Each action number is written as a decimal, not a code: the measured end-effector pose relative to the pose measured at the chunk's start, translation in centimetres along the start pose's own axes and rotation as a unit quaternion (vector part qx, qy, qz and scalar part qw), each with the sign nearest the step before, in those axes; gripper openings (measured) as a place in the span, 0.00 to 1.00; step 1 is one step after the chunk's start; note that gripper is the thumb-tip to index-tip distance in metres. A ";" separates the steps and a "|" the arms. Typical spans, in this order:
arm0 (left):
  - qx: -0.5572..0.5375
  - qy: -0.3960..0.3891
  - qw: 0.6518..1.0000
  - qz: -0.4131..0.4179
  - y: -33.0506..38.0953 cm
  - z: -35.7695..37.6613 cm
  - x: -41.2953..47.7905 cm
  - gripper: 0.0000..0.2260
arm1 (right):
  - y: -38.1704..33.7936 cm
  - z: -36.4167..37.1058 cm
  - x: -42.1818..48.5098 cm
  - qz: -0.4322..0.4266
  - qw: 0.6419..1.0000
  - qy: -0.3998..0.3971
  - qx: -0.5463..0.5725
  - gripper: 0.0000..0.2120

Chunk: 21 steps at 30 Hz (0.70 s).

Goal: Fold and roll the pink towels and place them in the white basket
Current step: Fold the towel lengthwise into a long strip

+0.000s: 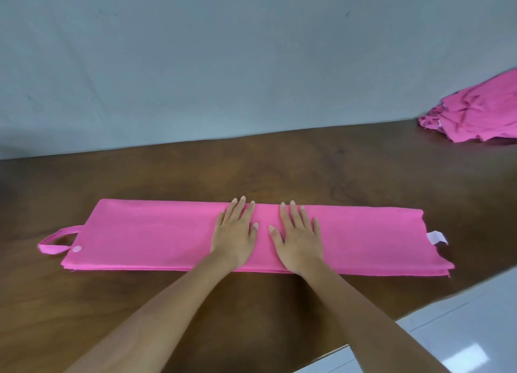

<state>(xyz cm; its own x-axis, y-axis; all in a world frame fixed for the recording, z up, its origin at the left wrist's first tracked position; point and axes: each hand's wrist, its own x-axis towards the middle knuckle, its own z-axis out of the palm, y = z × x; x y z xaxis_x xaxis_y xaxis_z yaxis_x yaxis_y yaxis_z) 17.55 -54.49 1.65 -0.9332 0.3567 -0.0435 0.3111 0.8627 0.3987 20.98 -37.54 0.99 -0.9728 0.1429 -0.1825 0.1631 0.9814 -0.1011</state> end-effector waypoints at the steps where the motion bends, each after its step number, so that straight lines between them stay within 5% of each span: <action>1: 0.002 -0.002 1.000 -0.007 1.0 0.5 0.3 0.26 | 0.7 -0.1 -0.1 -0.018 1.000 0.005 0.006 0.34; 7: 0.091 0.027 0.994 -0.046 2.5 2.8 0.9 0.29 | 7.4 -0.2 -0.4 -0.083 0.996 0.023 0.008 0.35; 21: 0.110 0.045 0.991 -0.068 2.3 3.3 1.0 0.32 | 28.3 -1.9 -1.3 -0.066 0.997 0.032 -0.027 0.38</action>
<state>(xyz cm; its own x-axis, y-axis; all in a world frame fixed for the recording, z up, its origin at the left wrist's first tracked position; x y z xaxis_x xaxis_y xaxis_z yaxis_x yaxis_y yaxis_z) 17.98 -50.95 -0.50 -0.9784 0.2065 0.0017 0.2033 0.9616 0.1844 26.56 -9.75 0.25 -0.9940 0.0188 -0.1075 0.0261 0.9974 -0.0669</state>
